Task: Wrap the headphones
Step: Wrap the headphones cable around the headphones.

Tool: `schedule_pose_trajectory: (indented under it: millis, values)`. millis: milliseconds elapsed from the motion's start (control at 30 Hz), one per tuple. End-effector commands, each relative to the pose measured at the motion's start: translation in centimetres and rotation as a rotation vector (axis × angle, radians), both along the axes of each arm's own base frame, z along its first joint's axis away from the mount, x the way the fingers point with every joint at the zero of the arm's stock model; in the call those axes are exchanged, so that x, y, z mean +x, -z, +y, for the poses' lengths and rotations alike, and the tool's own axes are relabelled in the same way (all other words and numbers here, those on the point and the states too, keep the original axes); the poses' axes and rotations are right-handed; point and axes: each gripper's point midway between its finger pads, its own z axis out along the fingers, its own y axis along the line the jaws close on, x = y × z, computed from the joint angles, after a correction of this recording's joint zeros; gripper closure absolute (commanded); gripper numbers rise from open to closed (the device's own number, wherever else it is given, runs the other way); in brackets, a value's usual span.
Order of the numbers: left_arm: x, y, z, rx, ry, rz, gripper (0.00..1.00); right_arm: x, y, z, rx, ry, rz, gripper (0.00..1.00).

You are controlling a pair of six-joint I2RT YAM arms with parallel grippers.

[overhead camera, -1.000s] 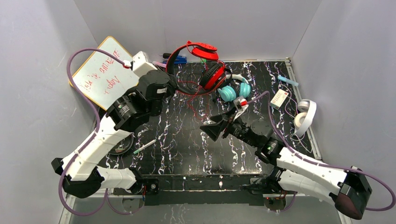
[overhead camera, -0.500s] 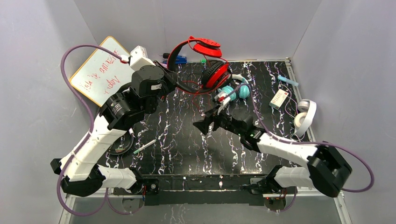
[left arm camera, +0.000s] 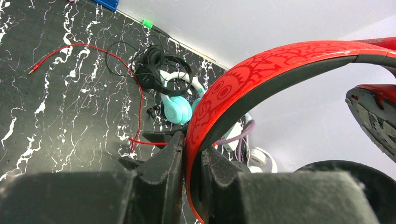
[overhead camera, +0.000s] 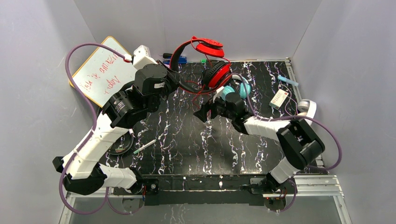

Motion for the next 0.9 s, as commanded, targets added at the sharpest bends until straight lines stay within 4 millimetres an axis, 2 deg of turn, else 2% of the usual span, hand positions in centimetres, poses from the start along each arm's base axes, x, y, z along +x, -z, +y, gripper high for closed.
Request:
schedule_pose_trajectory:
  millis: [0, 67, 167, 200, 333, 400, 433, 633, 700, 800, 867]
  values:
    - [-0.2, -3.9, 1.0, -0.123, -0.038, -0.077, 1.00, 1.3, -2.2, 2.3, 0.056, -0.082, -0.076, 0.06]
    - [-0.1, -3.9, 1.0, -0.124, -0.041, -0.078, 1.00, 1.8, -1.4, 2.9, 0.053, -0.096, -0.060, 0.10]
    - [-0.2, -4.2, 1.0, -0.131, -0.037, -0.082, 1.00, 2.2, -0.8, 3.8, 0.057, -0.127, -0.041, 0.24]
    - [-0.2, -4.3, 0.9, -0.131, -0.034, -0.083, 1.00, 2.2, -0.9, 4.1, 0.064, -0.141, -0.036, 0.32]
    - [-0.2, -4.5, 1.2, -0.123, -0.040, -0.086, 1.00, 1.2, -2.0, 4.3, 0.101, -0.187, -0.017, 0.78]
    - [-0.1, -4.6, 1.5, -0.115, -0.055, -0.090, 1.00, 0.0, -2.5, 3.9, 0.120, -0.204, 0.004, 0.94]
    - [-0.1, -4.8, 1.5, -0.112, -0.056, -0.095, 1.00, -0.9, -2.8, 3.6, 0.132, -0.216, 0.018, 0.99]
    - [1.1, -5.6, 1.4, -0.054, -0.079, -0.114, 1.00, -8.4, -3.7, 1.8, 0.172, -0.319, 0.121, 0.99]
    - [1.8, -5.6, 1.6, -0.035, -0.092, -0.111, 1.00, -11.7, -3.7, 1.8, 0.157, -0.350, 0.145, 0.99]
    - [3.4, -5.6, 2.1, -0.033, -0.118, -0.116, 1.00, -16.7, -4.1, 2.9, 0.113, -0.420, 0.166, 0.99]
    - [4.5, -5.5, 2.7, -0.028, -0.138, -0.118, 1.00, -19.1, -4.7, 3.2, 0.097, -0.450, 0.187, 0.99]
